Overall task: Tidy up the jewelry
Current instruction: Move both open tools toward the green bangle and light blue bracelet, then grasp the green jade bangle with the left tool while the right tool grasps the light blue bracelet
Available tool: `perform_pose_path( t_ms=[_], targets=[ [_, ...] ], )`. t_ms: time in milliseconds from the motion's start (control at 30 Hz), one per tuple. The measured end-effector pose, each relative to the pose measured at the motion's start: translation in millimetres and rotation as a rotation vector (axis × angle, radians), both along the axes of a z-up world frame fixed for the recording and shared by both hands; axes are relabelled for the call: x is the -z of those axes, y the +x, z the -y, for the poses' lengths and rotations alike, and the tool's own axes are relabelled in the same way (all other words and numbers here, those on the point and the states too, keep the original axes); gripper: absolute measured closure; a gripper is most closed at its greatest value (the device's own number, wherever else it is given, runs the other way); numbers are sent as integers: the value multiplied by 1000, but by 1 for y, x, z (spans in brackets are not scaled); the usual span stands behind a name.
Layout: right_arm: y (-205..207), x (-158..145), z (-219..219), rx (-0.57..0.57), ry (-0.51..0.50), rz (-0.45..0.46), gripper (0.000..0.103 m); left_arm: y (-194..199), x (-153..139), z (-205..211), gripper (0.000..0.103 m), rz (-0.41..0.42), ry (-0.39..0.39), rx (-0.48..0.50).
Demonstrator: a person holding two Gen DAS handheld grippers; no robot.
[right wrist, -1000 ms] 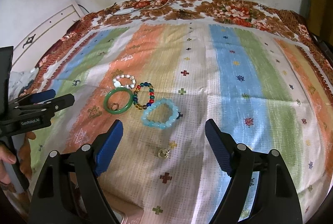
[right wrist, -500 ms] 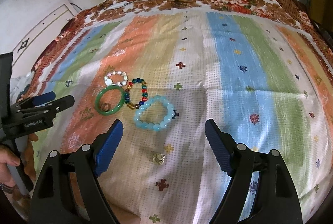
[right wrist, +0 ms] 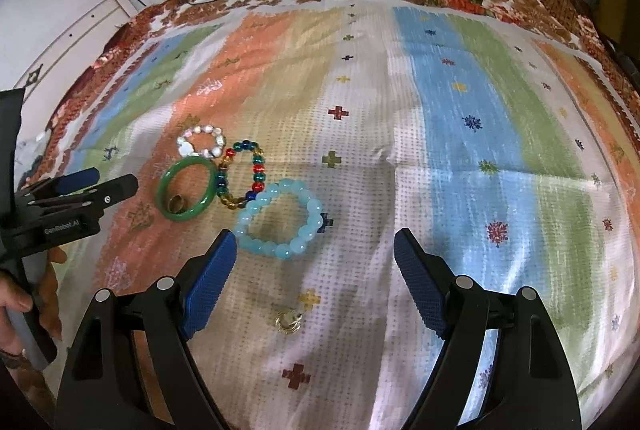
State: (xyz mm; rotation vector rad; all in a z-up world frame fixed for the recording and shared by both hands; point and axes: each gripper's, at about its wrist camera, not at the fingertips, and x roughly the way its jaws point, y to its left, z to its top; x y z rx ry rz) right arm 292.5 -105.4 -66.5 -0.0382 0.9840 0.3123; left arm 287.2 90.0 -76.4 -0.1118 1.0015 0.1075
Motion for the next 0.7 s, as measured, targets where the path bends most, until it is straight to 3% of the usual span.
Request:
perform_pose_path(
  t_ms=[500, 700],
  targets=[
    [22, 21, -6, 1, -10, -35, 22, 22, 17, -3, 16, -37, 7, 3],
    [28, 30, -9, 2, -34, -48, 22, 30, 29, 0, 18, -74, 48, 21]
  ],
)
